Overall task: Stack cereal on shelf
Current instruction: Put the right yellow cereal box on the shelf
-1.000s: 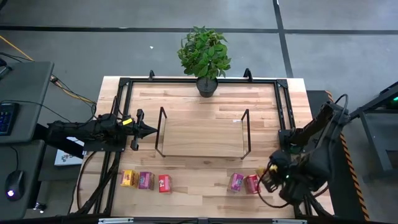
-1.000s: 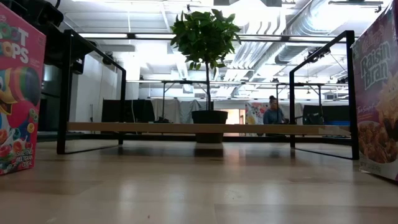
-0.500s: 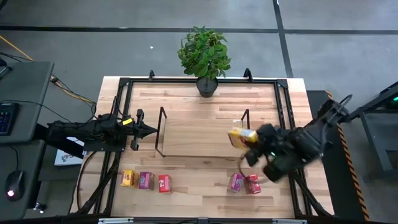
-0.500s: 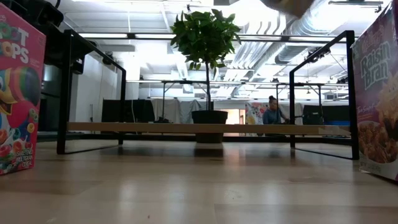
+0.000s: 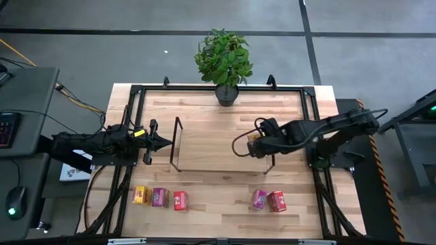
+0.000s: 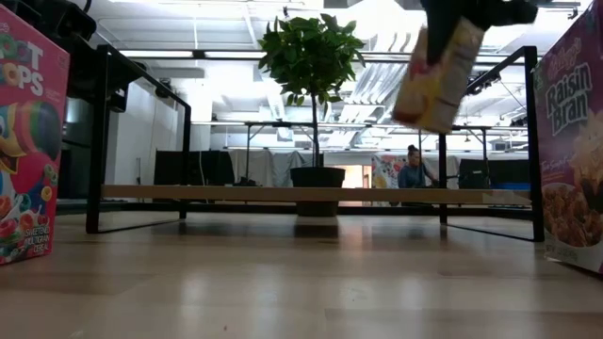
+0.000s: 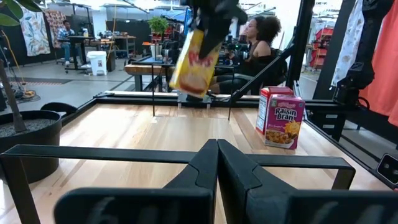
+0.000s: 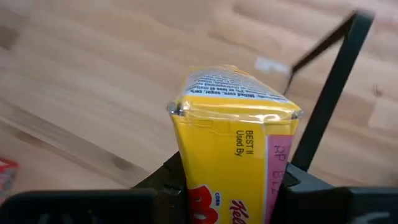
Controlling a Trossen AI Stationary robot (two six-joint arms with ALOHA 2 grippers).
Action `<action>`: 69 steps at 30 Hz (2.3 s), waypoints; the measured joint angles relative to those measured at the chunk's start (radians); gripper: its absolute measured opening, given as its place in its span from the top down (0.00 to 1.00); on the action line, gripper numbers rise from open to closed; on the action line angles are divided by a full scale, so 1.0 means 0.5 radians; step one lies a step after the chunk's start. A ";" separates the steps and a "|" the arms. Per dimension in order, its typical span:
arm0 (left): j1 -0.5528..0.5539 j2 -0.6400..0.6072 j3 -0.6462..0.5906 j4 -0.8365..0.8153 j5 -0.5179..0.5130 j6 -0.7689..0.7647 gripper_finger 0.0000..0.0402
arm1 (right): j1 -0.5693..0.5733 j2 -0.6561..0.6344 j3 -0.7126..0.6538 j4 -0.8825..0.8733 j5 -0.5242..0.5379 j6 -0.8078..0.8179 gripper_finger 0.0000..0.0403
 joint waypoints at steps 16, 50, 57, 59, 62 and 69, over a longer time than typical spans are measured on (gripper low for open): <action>0.000 0.000 0.000 0.000 0.001 0.000 1.00 | -0.117 0.000 -0.199 0.366 -0.095 -0.185 0.75; 0.000 0.000 0.000 -0.001 0.001 0.000 1.00 | -0.306 0.181 -0.199 0.384 -0.095 -0.257 0.54; 0.000 0.000 0.000 -0.001 0.001 0.000 1.00 | -0.305 0.181 -0.193 0.373 0.074 -0.216 0.54; 0.000 0.000 0.000 0.000 0.001 0.000 1.00 | -0.309 0.181 -0.193 0.331 0.118 -0.169 0.54; 0.000 0.000 0.000 0.000 0.001 0.000 1.00 | -0.314 0.181 -0.193 0.310 0.132 -0.088 0.54; 0.000 0.000 0.000 -0.001 0.001 0.000 1.00 | -0.313 0.181 -0.193 0.306 0.146 -0.012 0.54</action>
